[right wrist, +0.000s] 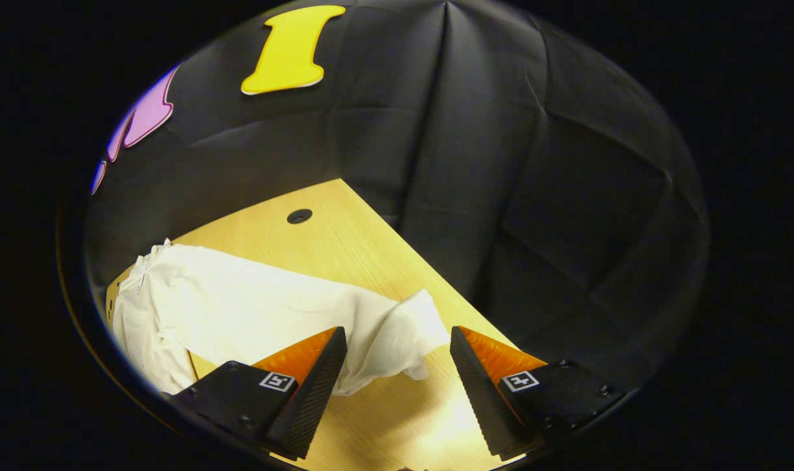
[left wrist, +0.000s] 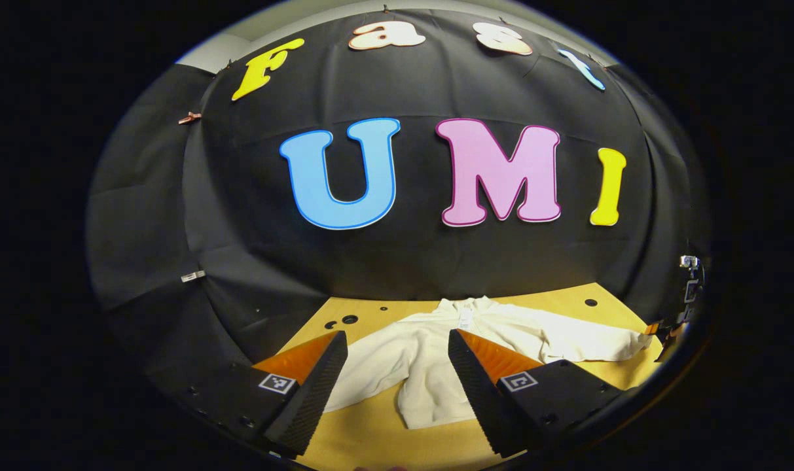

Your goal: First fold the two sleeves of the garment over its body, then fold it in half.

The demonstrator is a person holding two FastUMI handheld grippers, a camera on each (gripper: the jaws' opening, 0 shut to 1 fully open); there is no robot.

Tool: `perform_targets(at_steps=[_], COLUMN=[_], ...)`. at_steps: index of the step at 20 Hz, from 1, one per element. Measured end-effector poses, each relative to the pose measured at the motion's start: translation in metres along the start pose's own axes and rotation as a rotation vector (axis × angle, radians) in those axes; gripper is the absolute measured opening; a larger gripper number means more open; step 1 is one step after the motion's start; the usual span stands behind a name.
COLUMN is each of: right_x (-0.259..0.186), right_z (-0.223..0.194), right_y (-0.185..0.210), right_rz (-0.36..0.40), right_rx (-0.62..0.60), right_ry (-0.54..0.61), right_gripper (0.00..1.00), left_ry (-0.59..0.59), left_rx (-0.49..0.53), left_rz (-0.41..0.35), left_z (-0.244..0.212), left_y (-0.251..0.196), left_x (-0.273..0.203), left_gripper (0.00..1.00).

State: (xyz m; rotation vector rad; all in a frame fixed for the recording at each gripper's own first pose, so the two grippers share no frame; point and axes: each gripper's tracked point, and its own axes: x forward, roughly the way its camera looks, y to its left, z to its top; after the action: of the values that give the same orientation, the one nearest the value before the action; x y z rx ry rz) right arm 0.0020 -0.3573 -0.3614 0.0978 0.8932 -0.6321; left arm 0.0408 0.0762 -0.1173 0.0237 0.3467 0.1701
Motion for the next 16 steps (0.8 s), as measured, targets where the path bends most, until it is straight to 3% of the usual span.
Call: perform_targets(at_steps=[6, 9, 11, 12, 13, 14, 15, 16], right_x=[0.023, 0.029, 0.031, 0.033, 0.032, 0.033, 0.032, 0.033], right_z=[-0.024, -0.036, -0.03, -0.03, -0.03, -0.031, -0.031, -0.031], right_y=[-0.001, 0.0, 0.001, 0.005, 0.008, 0.011, 0.015, 0.019], right_rz=[-0.01, 0.03, 0.045, 0.05, 0.062, 0.074, 0.084, 0.094], right_rx=[-0.042, -0.069, -0.054, -0.037, -0.022, -0.013, -0.004, 0.0], right_ry=[0.088, 0.153, 0.138, 0.144, 0.143, 0.148, 0.151, 0.153], right_gripper=[0.98, 0.98, 0.98, 0.81, 0.82, 0.66, 0.62, 0.48], left_ry=[0.014, 0.015, 0.011, 0.006, -0.001, -0.008, -0.015, -0.02], left_rx=[0.016, 0.044, 0.057, 0.064, 0.075, 0.085, 0.094, 0.1], left_rz=[0.005, -0.014, -0.027, -0.033, -0.039, -0.045, -0.052, -0.059], left_z=[-0.003, -0.004, -0.003, 0.0, 0.002, 0.005, 0.006, 0.008], left_y=[0.003, -0.004, -0.008, -0.011, -0.014, -0.016, -0.017, -0.018], left_x=[-0.003, -0.004, -0.004, -0.004, -0.004, -0.004, -0.005, -0.005], left_gripper=[0.98, 0.98, 0.98, 0.98, 0.98, 0.98, 0.98, 0.97])
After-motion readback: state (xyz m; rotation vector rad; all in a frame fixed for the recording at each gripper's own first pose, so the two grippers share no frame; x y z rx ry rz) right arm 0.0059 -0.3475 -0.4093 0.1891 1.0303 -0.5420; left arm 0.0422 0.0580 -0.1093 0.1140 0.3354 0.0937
